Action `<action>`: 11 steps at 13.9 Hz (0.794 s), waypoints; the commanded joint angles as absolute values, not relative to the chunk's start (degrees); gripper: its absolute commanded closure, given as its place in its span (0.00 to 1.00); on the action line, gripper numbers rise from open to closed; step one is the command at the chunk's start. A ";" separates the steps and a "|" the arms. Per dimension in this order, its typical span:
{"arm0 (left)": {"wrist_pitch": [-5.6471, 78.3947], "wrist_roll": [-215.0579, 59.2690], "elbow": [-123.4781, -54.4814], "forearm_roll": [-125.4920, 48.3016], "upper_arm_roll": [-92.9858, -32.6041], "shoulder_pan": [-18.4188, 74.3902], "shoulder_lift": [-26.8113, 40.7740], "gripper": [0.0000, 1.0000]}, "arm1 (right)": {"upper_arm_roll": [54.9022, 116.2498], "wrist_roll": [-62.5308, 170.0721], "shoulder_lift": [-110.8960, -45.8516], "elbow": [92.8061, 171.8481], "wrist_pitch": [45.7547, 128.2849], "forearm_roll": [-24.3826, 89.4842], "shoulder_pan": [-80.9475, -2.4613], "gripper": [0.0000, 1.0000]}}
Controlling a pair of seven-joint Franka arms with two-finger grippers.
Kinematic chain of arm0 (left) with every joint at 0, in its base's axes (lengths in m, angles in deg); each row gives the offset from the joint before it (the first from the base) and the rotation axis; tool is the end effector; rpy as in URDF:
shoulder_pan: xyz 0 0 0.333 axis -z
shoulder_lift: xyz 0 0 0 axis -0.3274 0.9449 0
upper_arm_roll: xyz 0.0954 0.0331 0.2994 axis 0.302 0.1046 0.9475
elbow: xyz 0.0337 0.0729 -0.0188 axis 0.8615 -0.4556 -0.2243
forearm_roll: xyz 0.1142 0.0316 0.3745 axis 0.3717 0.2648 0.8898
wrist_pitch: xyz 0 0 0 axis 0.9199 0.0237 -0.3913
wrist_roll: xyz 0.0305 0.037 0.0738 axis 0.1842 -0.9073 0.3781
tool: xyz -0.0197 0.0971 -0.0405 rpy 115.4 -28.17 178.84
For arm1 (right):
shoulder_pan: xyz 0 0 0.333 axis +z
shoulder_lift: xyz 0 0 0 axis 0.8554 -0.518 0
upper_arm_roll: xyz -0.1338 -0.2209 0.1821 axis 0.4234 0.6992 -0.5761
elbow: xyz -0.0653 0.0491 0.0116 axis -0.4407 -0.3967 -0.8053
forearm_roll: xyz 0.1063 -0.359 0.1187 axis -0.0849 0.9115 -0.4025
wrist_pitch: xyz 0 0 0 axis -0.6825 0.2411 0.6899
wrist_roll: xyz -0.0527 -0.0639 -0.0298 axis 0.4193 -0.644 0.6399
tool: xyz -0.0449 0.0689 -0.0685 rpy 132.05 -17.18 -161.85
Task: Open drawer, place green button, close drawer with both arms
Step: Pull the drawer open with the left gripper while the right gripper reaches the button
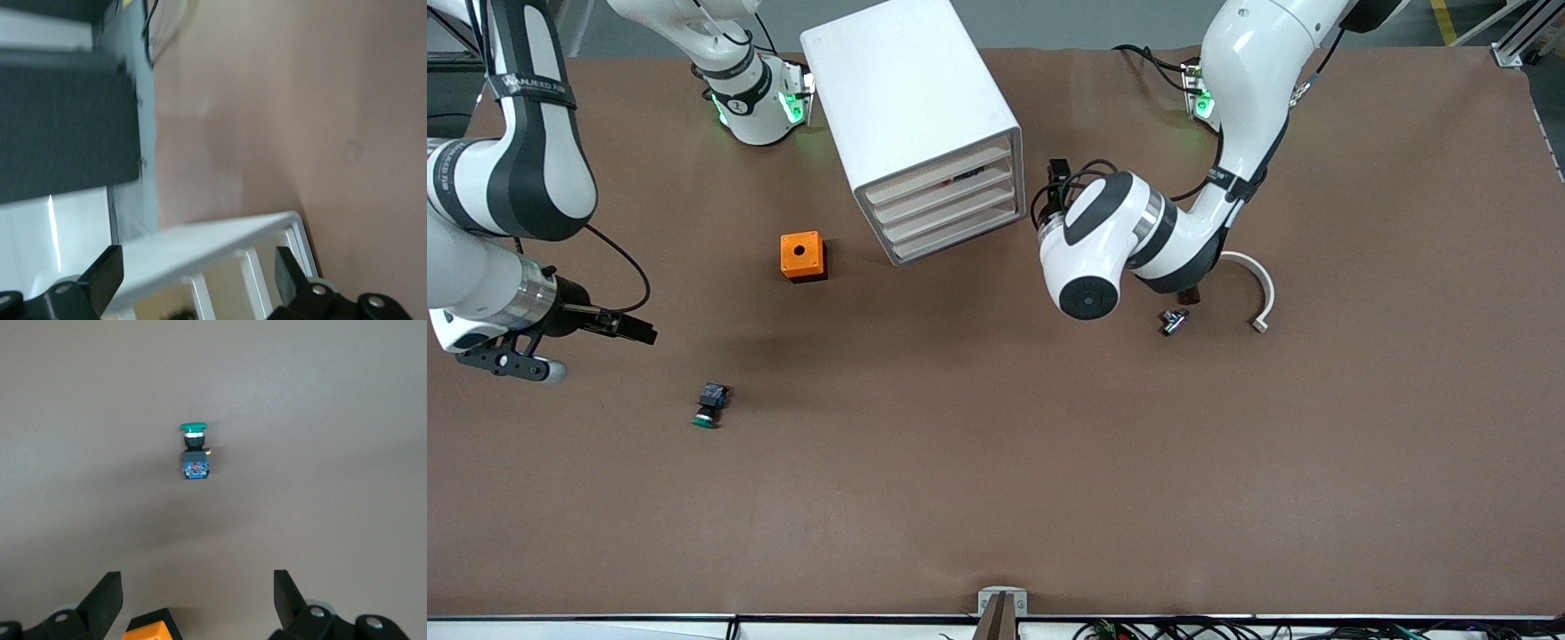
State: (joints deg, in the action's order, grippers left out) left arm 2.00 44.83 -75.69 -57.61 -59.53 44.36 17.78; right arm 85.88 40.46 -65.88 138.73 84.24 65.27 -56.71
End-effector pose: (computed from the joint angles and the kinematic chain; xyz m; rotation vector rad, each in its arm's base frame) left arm 0.4614 -0.4310 0.2928 -1.6090 -1.7581 0.9136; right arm 0.6029 -0.0310 0.4198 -3.0729 0.3665 0.0992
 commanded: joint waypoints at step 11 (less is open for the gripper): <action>19.49 57.51 -73.74 -73.79 -59.59 47.85 26.79 0.00 | 85.66 41.27 -77.31 146.07 107.62 64.30 -55.03 0.00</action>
